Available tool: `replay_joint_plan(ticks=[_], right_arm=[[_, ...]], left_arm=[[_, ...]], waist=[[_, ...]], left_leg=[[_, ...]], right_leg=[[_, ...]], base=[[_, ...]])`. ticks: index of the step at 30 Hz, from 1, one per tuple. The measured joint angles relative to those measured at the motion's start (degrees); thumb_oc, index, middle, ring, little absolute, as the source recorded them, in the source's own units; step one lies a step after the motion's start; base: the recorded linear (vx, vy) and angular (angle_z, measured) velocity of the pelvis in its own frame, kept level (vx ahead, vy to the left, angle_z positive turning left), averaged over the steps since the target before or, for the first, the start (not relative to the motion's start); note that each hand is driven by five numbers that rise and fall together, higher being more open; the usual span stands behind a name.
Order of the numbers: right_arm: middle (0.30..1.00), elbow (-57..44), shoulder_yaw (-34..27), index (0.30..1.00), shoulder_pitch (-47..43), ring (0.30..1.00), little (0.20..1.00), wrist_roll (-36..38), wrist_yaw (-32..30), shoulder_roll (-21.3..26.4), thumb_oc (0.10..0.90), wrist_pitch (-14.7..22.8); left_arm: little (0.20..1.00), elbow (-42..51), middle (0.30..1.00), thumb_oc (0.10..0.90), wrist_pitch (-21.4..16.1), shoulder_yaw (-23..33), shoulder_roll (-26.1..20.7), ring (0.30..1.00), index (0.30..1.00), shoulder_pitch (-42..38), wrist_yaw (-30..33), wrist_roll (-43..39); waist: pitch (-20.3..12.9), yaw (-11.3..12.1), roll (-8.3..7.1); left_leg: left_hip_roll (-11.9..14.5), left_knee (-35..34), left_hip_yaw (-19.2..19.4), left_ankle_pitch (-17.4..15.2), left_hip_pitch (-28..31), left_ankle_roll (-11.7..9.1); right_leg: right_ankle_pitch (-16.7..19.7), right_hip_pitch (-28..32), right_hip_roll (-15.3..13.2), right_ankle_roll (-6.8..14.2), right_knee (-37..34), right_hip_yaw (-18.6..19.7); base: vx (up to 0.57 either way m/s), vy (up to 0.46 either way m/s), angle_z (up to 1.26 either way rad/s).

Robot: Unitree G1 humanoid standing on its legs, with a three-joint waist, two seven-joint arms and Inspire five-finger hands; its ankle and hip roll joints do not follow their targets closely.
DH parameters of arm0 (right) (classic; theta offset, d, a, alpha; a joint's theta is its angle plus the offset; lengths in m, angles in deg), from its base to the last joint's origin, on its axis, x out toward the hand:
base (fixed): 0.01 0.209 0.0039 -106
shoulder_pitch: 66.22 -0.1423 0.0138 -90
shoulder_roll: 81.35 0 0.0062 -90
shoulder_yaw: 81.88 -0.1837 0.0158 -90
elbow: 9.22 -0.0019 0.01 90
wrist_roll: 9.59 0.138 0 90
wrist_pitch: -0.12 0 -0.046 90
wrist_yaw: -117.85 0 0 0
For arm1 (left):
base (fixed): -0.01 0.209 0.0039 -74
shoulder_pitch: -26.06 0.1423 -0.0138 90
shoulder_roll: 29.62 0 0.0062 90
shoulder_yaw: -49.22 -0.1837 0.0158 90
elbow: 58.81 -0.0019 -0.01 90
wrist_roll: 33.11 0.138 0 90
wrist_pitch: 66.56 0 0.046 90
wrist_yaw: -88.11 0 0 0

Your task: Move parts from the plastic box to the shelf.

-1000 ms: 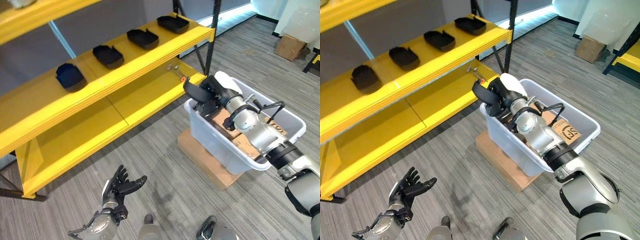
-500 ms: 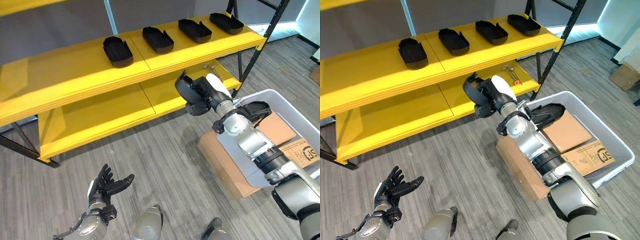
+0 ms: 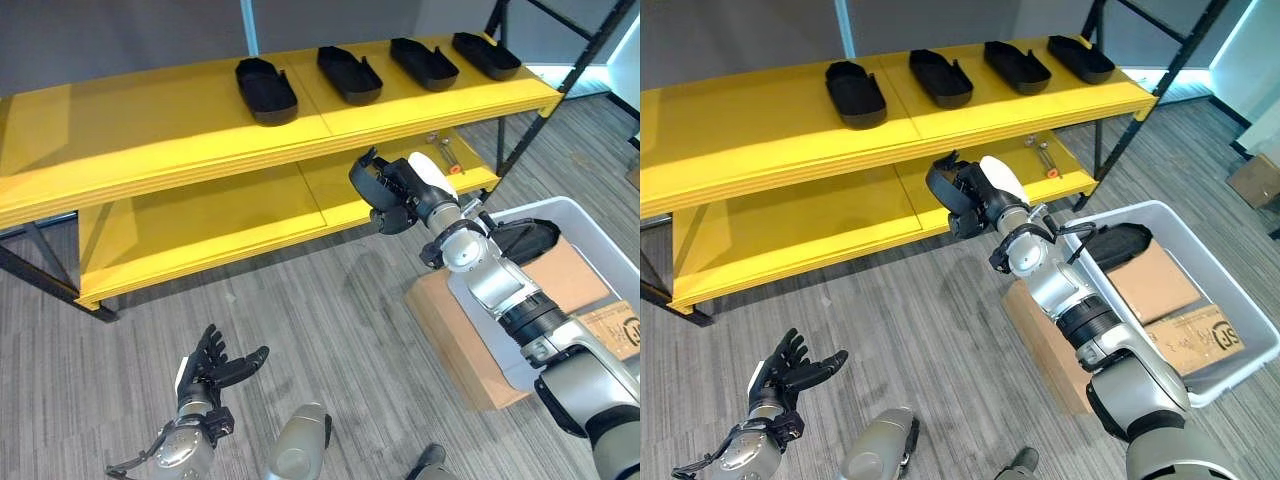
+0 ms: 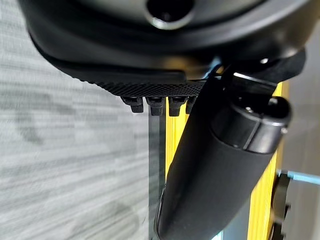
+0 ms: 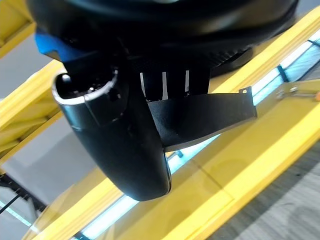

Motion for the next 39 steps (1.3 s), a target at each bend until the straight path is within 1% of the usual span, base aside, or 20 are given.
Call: replay_joint_plan(ticks=[1,2,3,5,6,7,9,10,11,13,15,17,19,20,21,22,23,24,25,39], right_arm=[[0.300,-0.54,0.00,0.300,-0.01,0.300,0.300,-0.52,0.13,1.33,0.400,0.01],[0.300,-0.81,-0.01,0.300,0.04,0.300,0.300,-0.65,0.48,2.10,0.400,0.03],[0.300,-2.70,0.01,0.300,0.42,0.300,0.300,-1.33,1.14,3.52,0.400,0.05],[0.300,-4.11,0.19,0.300,-0.85,0.300,0.300,-1.42,1.34,3.67,0.400,1.46],[0.300,-4.27,0.23,0.300,-1.09,0.300,0.300,-1.42,1.33,3.67,0.400,1.86],[0.300,-4.25,0.57,0.300,-1.23,0.300,0.300,-1.34,1.22,3.65,0.400,2.08],[0.300,-4.25,1.82,0.300,-1.30,0.300,0.300,-1.33,1.06,3.53,0.400,2.81],[0.300,-4.27,2.86,0.300,-1.22,0.300,0.300,-1.32,1.14,3.41,0.400,2.79],[0.300,-3.89,3.12,0.300,-1.16,0.300,0.300,-1.30,1.17,3.13,0.400,2.73],[0.300,-3.57,3.12,0.300,-1.17,0.300,0.300,-1.28,1.17,3.03,0.400,2.66],[0.300,-2.55,3.12,0.300,-1.22,0.300,0.300,-1.29,1.17,3.07,0.400,2.74],[0.300,-1.92,3.08,0.300,-1.27,0.300,0.300,-1.25,1.05,3.15,0.400,2.66],[0.300,-2.14,3.43,0.300,-1.24,0.300,0.300,-0.88,1.30,4.30,0.400,2.51],[0.300,-1.86,3.38,0.300,-1.75,0.300,0.300,-0.29,1.55,4.64,0.400,1.31],[0.300,-1.58,3.35,0.300,-2.14,0.300,0.300,0.00,1.61,4.59,0.400,1.06],[0.300,-1.59,3.54,0.300,-2.01,0.300,0.300,1.05,1.85,4.20,0.400,1.14],[0.300,-1.58,3.52,0.300,-1.53,0.300,0.300,2.29,1.90,3.82,0.400,1.26],[0.300,-1.79,3.51,0.300,-1.36,0.300,0.300,3.64,2.46,3.87,0.400,1.57],[0.300,-2.29,3.06,0.300,-1.46,0.300,0.300,4.31,2.49,4.45,0.400,2.03],[0.300,-2.44,2.10,0.300,-1.68,0.300,0.300,5.40,2.57,6.86,0.400,2.09]], left_arm=[[1.000,-0.60,1.000,0.900,0.01,-0.02,-0.53,1.000,1.000,-1.43,-0.19,0.16],[1.000,-0.79,1.000,0.900,0.00,-0.19,-1.06,1.000,1.000,-2.31,-0.16,0.60],[1.000,-1.61,1.000,0.900,0.00,0.06,-3.15,1.000,1.000,-3.37,-0.16,2.22],[1.000,-1.52,1.000,0.900,0.01,0.40,-3.76,1.000,1.000,-2.56,-0.18,2.26],[1.000,-1.57,1.000,0.900,0.01,0.32,-3.51,1.000,1.000,-2.59,-0.19,2.27],[1.000,-1.61,1.000,0.900,0.01,0.27,-2.82,1.000,1.000,-2.72,-0.17,2.24],[1.000,-1.82,1.000,0.900,0.01,0.39,-1.20,1.000,1.000,-3.10,0.07,2.22],[1.000,-2.27,1.000,0.900,0.02,-0.39,-1.43,1.000,1.000,-3.30,-0.24,2.24],[1.000,-2.95,1.000,0.900,0.02,-2.11,-1.13,1.000,1.000,-3.75,-0.33,2.25],[1.000,-3.25,1.000,0.900,0.02,-2.55,0.14,1.000,1.000,-3.68,-0.22,2.24],[1.000,-3.31,1.000,0.900,0.01,-2.54,0.91,1.000,1.000,-3.70,-0.09,2.23],[1.000,-3.76,1.000,0.900,-0.05,-1.70,1.54,1.000,1.000,-3.83,0.01,2.18],[1.000,-5.01,1.000,0.900,-0.07,-0.30,2.39,1.000,1.000,-4.77,0.26,2.04],[1.000,-4.59,1.000,0.900,-0.37,0.30,2.51,1.000,1.000,-5.31,0.37,2.01],[1.000,-3.73,1.000,0.900,-0.53,0.32,2.45,1.000,1.000,-6.07,0.37,2.01],[1.000,-3.99,1.000,0.900,-0.40,0.23,2.66,1.000,1.000,-5.66,0.57,1.86],[1.000,-3.75,1.000,0.900,-0.40,0.17,2.82,1.000,1.000,-4.79,0.92,1.64],[1.000,-2.75,1.000,0.900,-0.42,0.19,2.57,1.000,1.000,-3.51,1.02,1.64],[1.000,-2.09,1.000,0.900,-0.46,0.17,2.15,1.000,1.000,-2.91,0.92,1.65],[1.000,-0.42,1.000,0.900,-0.27,-1.32,2.38,1.000,1.000,-3.00,0.95,1.66]], waist=[[-0.02,-1.55,0.01],[0.01,-2.85,0.13],[-0.05,-3.89,-0.10],[-0.28,-3.36,-0.52],[-0.28,-3.46,-0.53],[-0.25,-3.70,-0.37],[-0.10,-4.98,0.30],[-0.07,-6.69,0.01],[-0.15,-7.96,-0.96],[-0.13,-8.54,-0.87],[-0.17,-9.22,-0.90],[-0.25,-9.14,-0.77],[-0.39,-8.86,-1.00],[0.01,-6.98,-2.04],[0.36,-6.88,-2.47],[0.57,-6.92,-2.61],[0.66,-7.41,-2.41],[0.17,-8.00,-3.04],[-0.50,-8.49,-3.79],[-2.72,-10.03,-1.16]], left_leg=[[-3.18,-0.93,-3.34,0.63,-0.08,1.09],[-4.59,-2.07,-5.92,1.66,0.36,1.61],[-4.90,-8.79,-10.04,5.79,3.19,1.67],[-5.70,-14.00,-10.16,8.21,6.50,2.27],[-6.30,-14.47,-10.33,8.16,7.41,2.62],[-6.93,-14.90,-11.23,7.04,8.31,4.57],[-6.63,-14.71,-13.30,6.12,9.65,6.09],[-6.91,-15.42,-14.93,7.38,10.90,4.16],[-8.53,-16.96,-15.75,7.51,13.47,3.88],[-9.87,-18.29,-17.32,7.45,15.56,3.75],[-10.85,-19.19,-17.86,7.16,16.77,3.23],[-11.19,-19.88,-20.54,6.36,17.96,2.06],[-11.64,-19.39,-22.20,5.05,18.66,-0.28],[-11.28,-10.76,-22.76,0.02,13.32,-1.68],[-4.97,-19.26,-23.09,2.17,14.04,-3.82],[-3.93,-20.59,-22.21,4.72,16.17,-4.23],[-3.49,-21.57,-22.68,4.68,18.40,-4.25],[-3.71,-22.09,-23.24,4.51,19.52,-4.19],[-4.34,-22.35,-23.92,4.05,19.57,-3.88],[-1.78,-26.63,-28.55,4.47,21.54,-5.05]], right_leg=[[0.75,-0.38,-0.21,-0.16,2.90,7.94],[-1.26,-0.89,1.04,0.41,5.45,14.43],[-9.23,-3.30,9.42,3.76,12.97,26.30],[-13.36,-7.30,13.04,3.75,14.25,23.54],[-13.95,-8.43,14.24,3.22,13.97,22.77],[-14.45,-10.04,16.13,2.65,14.11,21.70],[-15.08,-14.07,21.85,1.58,15.01,23.18],[-14.49,-15.77,24.23,2.11,13.53,24.27],[-11.88,-18.24,25.83,1.62,9.28,24.40],[-9.21,-18.65,25.94,0.84,5.04,24.28],[-5.83,-17.69,25.81,-1.60,1.74,24.92],[-2.44,-15.56,27.58,-1.68,-1.97,28.67],[4.67,-11.48,27.89,-6.50,-4.62,27.95],[4.17,-8.65,27.18,-7.85,-6.94,27.88],[1.45,-8.09,28.18,-6.86,-4.28,26.73],[-1.55,-8.59,28.38,-5.61,0.13,26.02],[-4.70,-8.53,28.26,-4.58,2.71,23.59],[-4.72,-7.62,27.47,-4.20,2.25,21.96],[-5.59,-7.05,26.79,-5.33,1.60,21.76],[-8.82,-7.29,27.43,-5.68,4.82,19.15]], base=[[0.20,0.168,1.22],[0.21,0.168,1.93],[0.14,0.102,1.34],[0.14,0.082,0.55],[0.17,0.084,0.18],[0.17,0.079,0.16],[0.12,0.040,0.43],[0.15,-0.015,0.98],[0.17,-0.054,0.98],[0.11,-0.060,0.60],[0.18,-0.126,0.48],[0.21,-0.183,0.41],[0.11,-0.089,0.55],[0.27,-0.237,0.64],[0.32,-0.273,0.39],[0.28,-0.247,0.25],[0.16,-0.110,0.16],[0.12,-0.058,0.34],[0.12,-0.050,0.28],[0.09,-0.094,0.16]])
